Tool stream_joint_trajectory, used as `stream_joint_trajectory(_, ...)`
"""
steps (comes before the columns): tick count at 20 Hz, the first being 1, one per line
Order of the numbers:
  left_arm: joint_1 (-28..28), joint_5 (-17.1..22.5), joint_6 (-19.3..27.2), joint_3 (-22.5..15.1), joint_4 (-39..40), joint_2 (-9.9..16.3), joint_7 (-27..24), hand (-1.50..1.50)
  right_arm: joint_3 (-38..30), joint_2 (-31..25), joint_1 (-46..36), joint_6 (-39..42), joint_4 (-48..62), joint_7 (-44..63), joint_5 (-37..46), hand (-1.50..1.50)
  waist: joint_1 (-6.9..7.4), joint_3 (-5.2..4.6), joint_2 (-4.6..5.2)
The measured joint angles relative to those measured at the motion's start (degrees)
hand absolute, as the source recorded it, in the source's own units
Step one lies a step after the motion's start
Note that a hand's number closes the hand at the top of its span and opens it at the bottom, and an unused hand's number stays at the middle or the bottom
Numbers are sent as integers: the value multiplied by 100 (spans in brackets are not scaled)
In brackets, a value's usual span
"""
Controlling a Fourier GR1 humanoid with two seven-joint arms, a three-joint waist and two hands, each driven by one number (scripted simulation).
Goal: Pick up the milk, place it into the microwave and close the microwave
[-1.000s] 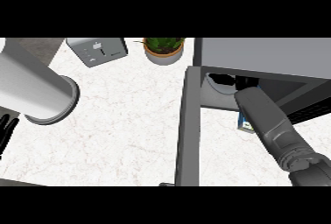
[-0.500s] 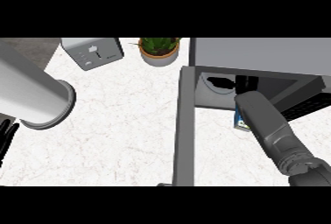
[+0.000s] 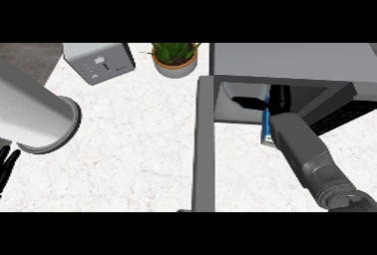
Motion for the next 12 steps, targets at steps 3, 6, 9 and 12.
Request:
stream_joint_trajectory(3, -5, -26, 22, -24, -20, -15, 30, -150, -97, 159, 195, 264, -83, -225, -97, -150, -74, -4, -27)
stream_joint_trajectory(6, 187, -159, -72, -121, -123, -108, -63, -150, -197, 344, 372, 454, -230, -366, -216, -150, -150, -8, -63)
stream_joint_trajectory(9, 326, -87, -217, -266, -294, -162, 47, -150, -258, 477, 651, 757, -394, -575, -315, -150, -214, -11, -92)
stream_joint_trajectory(12, 440, 83, -456, -403, -354, -166, 131, -150, -250, 651, 1014, 1187, -585, -775, -406, -150, -295, -14, -125)
